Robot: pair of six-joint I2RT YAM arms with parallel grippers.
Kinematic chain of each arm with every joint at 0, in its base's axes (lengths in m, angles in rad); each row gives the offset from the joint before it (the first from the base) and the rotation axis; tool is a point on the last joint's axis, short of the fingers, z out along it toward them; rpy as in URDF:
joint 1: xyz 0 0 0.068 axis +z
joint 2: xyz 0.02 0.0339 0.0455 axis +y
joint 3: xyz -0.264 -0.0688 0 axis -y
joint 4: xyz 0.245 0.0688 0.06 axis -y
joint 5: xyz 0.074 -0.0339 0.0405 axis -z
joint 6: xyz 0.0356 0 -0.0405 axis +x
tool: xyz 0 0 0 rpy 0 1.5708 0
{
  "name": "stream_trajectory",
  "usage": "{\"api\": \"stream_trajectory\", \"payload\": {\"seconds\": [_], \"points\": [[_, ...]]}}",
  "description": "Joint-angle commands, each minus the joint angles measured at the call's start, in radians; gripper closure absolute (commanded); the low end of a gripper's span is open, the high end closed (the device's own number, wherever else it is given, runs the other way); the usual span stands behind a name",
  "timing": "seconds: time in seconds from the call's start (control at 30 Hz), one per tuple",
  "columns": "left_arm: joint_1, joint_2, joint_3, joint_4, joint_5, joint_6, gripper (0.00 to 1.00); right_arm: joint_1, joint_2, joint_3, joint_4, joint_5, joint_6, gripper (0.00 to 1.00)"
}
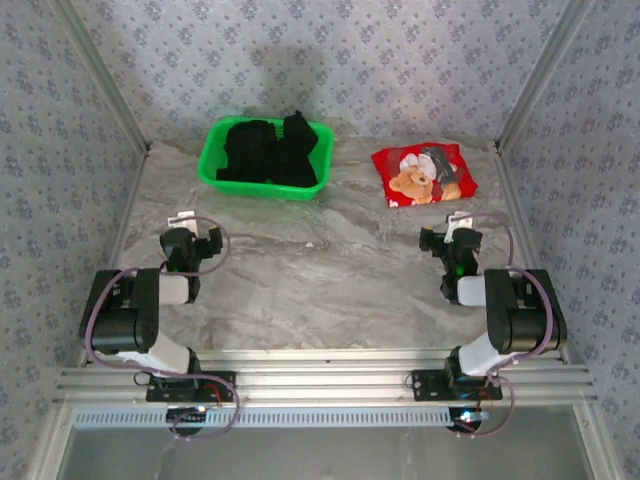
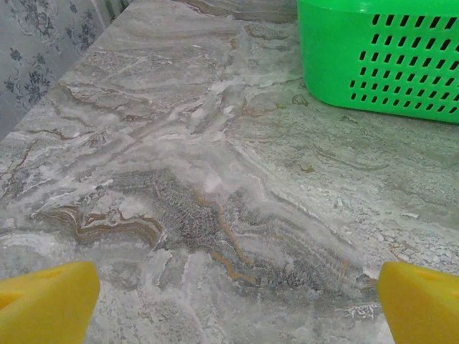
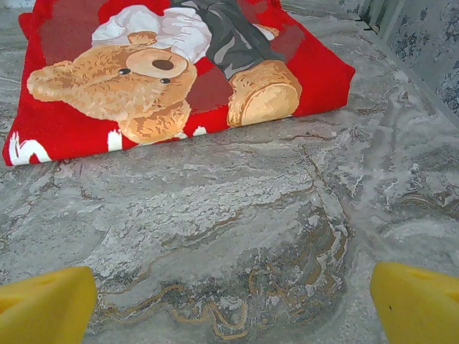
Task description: Fold and stack the t-shirts
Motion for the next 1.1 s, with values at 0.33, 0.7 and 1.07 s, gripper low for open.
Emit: {"api": "stream_trajectory", "payload": {"seconds": [0.33, 0.7, 1.07], "points": [[-0.004, -0.002, 0.010, 0.033, -0.012, -0.002, 0.00, -0.002, 0.000, 0.013, 0.012, 0.010, -0.011, 0.00], [-0.004, -0.002, 0.010, 0.031, -0.012, -0.003, 0.00, -0.006, -0.001, 0.015, 0.007, 0.004, -0.009, 0.00], [-0.043, -0.490, 0.170, -0.588, -0.079, -0.146, 0.00, 0.070, -0.451, 0.186, -0.704, -0.075, 0.052, 0.00]]}}
